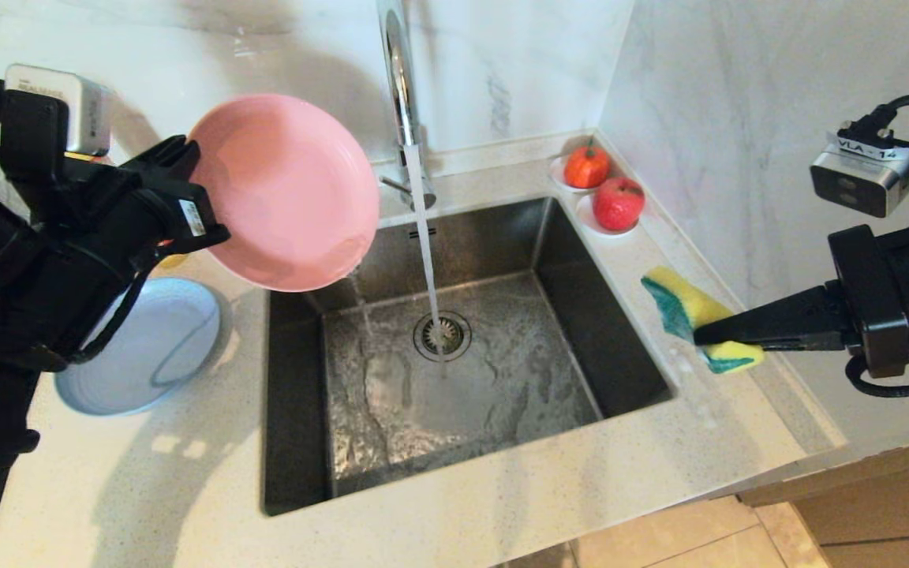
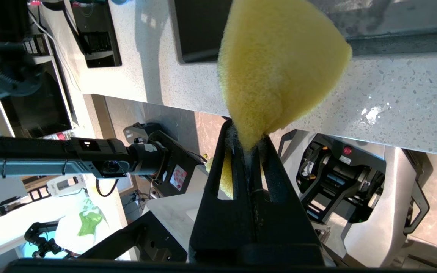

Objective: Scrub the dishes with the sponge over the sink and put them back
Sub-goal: Rinse the plate

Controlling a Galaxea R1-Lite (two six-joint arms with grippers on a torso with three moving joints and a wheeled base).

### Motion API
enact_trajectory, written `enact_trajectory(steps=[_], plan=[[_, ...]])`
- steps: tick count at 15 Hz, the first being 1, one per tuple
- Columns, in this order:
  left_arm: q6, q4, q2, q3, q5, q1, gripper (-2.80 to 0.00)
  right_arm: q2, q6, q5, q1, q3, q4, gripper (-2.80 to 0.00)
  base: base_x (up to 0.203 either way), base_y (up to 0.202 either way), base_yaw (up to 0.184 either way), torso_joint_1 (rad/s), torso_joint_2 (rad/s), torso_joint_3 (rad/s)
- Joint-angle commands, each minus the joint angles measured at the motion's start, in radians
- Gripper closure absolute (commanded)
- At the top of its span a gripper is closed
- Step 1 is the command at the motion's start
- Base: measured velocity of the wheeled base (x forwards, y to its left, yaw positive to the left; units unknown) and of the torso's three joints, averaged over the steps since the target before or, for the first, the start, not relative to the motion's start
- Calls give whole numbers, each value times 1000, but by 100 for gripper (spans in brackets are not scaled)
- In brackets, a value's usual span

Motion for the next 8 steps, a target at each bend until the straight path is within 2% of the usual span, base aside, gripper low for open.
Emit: enact_trajectory(steps=[1,5,8], plan=[[10,-8,-75,7,-8,0,0,1,3,3,1,-4,4,0,0,0,0,0,0,0],[51,-9,-145,25,-59,0,0,7,3,6,1,-1,2,0,0,0,0,0,0,0],[116,-9,-233,122,-148,-1,0,8,1,6,1,-3,2,0,0,0,0,0,0,0]])
